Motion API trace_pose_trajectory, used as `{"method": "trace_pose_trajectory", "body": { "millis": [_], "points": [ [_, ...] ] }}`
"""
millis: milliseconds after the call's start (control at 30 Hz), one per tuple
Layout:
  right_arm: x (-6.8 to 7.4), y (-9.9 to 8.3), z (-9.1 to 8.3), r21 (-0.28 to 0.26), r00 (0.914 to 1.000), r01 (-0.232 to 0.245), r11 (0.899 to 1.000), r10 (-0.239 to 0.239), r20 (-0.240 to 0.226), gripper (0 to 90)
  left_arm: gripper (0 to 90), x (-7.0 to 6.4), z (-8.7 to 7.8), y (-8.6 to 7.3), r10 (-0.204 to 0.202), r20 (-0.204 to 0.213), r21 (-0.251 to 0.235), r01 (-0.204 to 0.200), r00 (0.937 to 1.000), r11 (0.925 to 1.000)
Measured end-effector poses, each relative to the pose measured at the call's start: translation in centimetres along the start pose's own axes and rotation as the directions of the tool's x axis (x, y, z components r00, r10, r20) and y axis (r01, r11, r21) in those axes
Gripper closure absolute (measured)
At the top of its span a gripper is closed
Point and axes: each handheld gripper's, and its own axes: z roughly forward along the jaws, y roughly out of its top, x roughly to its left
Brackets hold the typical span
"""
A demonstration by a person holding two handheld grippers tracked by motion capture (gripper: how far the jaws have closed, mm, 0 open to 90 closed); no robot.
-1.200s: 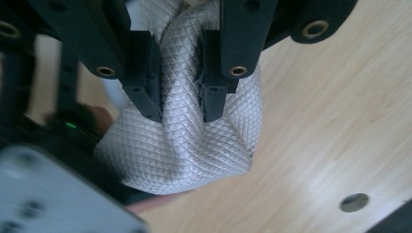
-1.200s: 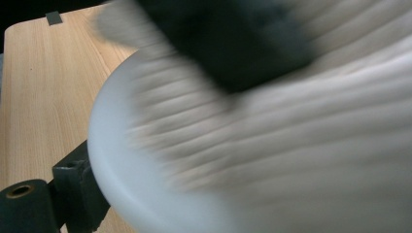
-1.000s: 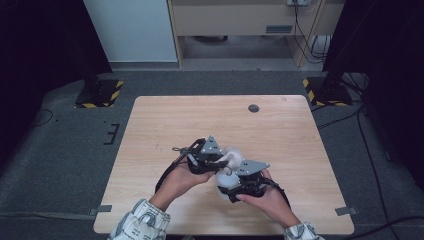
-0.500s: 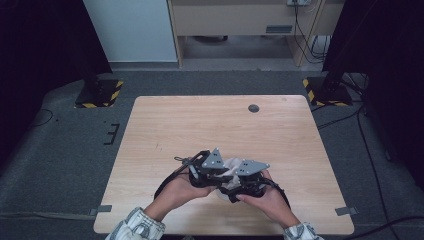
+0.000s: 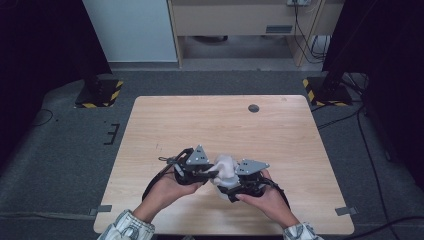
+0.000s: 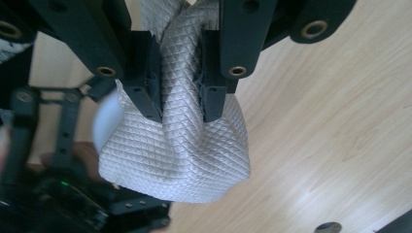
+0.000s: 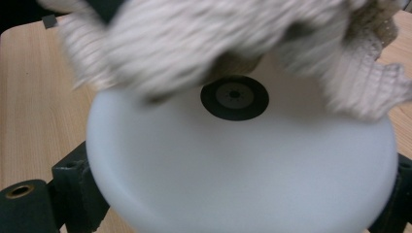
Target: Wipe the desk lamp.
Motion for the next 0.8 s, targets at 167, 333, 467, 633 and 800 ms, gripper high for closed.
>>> {"method": "trace_pose_trajectory", "body": {
  "millis": [167, 333, 467, 633, 800],
  "points": [
    [0.0, 0.0, 0.0, -0.001, 1.0000, 0.004, 1.000, -0.004, 0.001, 8.4, 72.2, -1.4, 0.9, 1.1, 0.048, 0.032, -0.008, -0.047, 0.9984, 0.9988],
    [0.0, -0.1, 0.0, -0.005, 1.0000, 0.001, 1.000, -0.001, 0.001, 8.4, 72.1, -1.5, 2.8, 2.7, 0.057, 0.038, -0.012, -0.057, 0.9977, 0.9983],
    [-0.1, -0.1, -0.1, -0.005, 1.0000, 0.001, 1.000, -0.001, 0.006, 8.4, 72.2, -0.6, 3.7, 3.4, 0.038, 0.002, -0.020, -0.038, 0.9993, 0.9991],
    [-0.1, -0.2, -0.1, -0.006, 1.0000, -0.002, 1.000, 0.002, 0.009, 8.4, 72.2, 0.4, 3.4, 3.1, 0.027, -0.036, -0.017, -0.027, 0.9990, 0.9995],
    [-0.2, -0.2, -0.2, -0.004, 0.9999, -0.006, 1.000, 0.006, 0.014, 8.4, 72.2, 1.2, 2.1, 1.9, -0.010, -0.066, -0.042, 0.007, 0.9978, 0.9991]
  ]
}}
